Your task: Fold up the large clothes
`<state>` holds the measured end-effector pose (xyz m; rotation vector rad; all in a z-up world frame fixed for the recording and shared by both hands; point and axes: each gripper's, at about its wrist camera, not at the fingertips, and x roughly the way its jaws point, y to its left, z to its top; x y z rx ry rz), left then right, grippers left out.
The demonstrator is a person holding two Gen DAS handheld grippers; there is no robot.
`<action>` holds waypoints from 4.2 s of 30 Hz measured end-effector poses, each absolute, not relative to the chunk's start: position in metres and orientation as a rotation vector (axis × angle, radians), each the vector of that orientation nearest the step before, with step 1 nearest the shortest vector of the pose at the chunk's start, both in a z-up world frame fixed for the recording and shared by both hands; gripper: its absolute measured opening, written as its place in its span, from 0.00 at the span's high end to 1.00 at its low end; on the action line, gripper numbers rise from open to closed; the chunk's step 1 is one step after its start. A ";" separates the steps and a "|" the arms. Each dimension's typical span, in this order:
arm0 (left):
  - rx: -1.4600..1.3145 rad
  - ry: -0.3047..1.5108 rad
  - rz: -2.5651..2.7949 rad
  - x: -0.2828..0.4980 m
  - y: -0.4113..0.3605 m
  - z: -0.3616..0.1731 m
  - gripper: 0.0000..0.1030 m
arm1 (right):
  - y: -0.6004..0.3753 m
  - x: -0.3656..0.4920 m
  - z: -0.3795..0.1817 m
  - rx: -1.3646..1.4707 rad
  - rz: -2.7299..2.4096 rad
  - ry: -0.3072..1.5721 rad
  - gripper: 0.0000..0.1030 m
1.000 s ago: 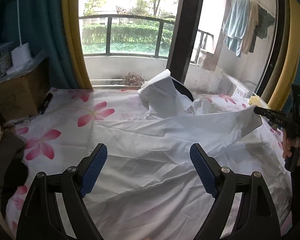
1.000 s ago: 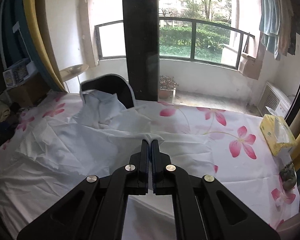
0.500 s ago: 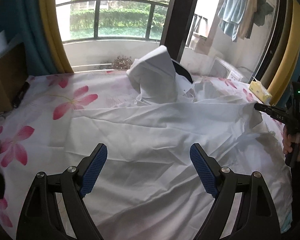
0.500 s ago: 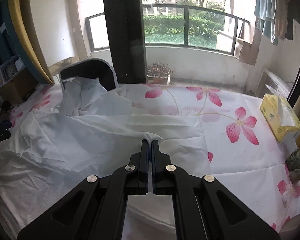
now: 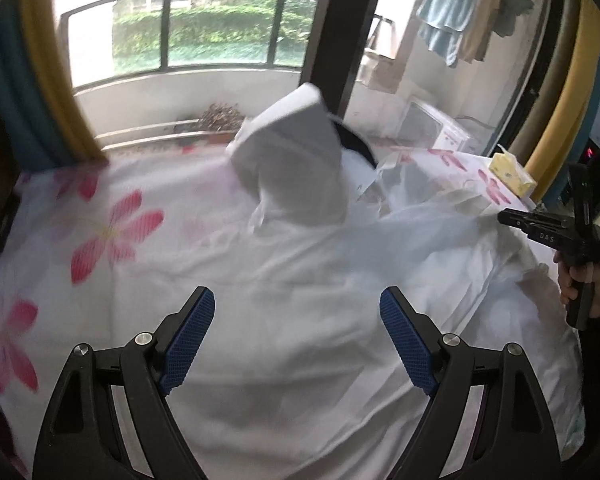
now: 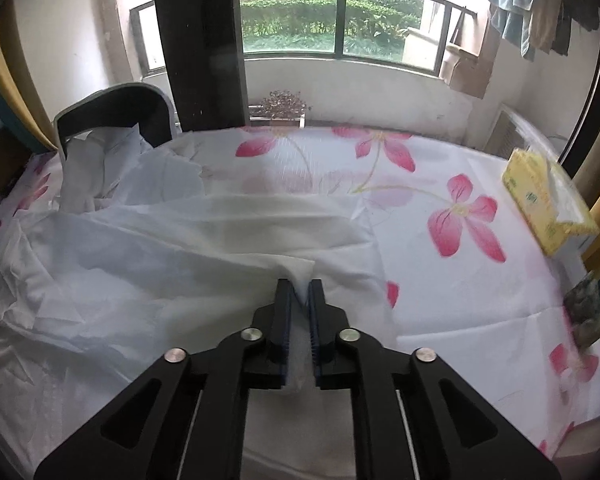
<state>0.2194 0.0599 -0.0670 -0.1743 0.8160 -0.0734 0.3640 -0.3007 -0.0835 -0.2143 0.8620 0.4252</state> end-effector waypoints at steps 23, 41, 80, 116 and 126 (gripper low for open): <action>-0.305 0.829 -0.005 0.343 0.117 -0.079 0.15 | -0.214 0.393 -0.062 -0.304 0.591 0.819 0.45; -0.357 0.872 0.076 0.299 0.166 -0.116 0.15 | -0.115 0.410 -0.057 -0.318 0.777 0.713 0.44; -0.212 0.855 -0.132 0.373 0.097 -0.076 0.15 | -0.146 0.360 -0.101 -0.650 0.900 0.705 0.47; -0.154 0.908 -0.226 0.347 0.103 -0.114 0.75 | -0.191 0.400 -0.096 -0.376 0.821 0.851 0.82; -0.054 0.721 -0.204 0.317 0.088 -0.085 0.81 | -0.174 0.349 -0.071 -0.745 0.580 0.415 0.88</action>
